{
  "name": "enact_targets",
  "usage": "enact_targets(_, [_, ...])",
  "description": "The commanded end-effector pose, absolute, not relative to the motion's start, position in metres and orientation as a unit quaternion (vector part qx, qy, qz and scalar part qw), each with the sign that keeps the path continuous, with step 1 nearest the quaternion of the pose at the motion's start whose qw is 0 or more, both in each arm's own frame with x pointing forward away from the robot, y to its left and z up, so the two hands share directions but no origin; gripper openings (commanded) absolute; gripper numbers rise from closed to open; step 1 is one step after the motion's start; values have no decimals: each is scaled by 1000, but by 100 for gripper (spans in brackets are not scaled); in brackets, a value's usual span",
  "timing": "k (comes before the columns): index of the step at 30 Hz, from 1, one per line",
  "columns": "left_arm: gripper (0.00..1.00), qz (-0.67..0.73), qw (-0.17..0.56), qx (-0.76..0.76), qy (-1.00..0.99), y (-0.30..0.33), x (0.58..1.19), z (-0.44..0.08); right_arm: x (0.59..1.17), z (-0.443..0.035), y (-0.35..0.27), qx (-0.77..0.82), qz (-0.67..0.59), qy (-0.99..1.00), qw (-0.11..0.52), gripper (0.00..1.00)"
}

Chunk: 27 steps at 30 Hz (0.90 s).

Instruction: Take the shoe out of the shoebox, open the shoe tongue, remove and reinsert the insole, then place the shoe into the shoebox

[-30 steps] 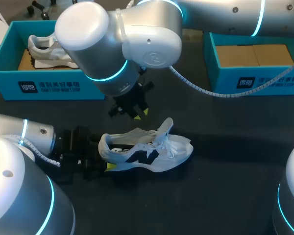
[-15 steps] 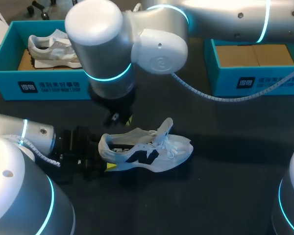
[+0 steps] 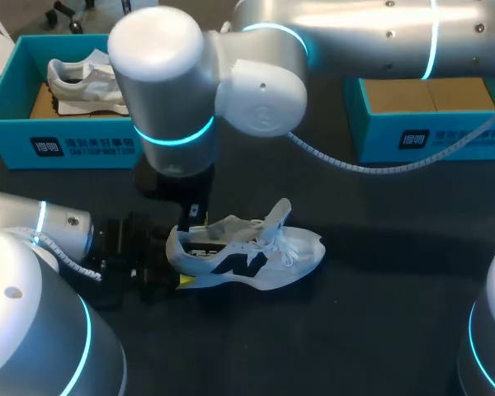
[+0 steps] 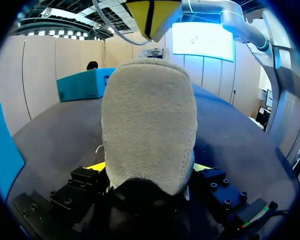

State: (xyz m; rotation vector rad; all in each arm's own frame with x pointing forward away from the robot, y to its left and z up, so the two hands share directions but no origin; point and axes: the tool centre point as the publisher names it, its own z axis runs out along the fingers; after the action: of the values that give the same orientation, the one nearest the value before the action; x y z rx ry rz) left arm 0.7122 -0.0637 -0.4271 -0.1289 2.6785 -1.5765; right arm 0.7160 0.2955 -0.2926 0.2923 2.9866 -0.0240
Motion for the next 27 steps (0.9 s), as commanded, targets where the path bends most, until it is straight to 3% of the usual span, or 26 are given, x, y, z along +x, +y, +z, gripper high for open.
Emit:
enact_targets(1, [0,-505,14,-41,862,-68,715,-432,707,-302,287,100,5,992,81,0])
enact_targets(27, [0,-505,14,-41,862,-68,715,-432,727,-362,266,92,21,995,40,0])
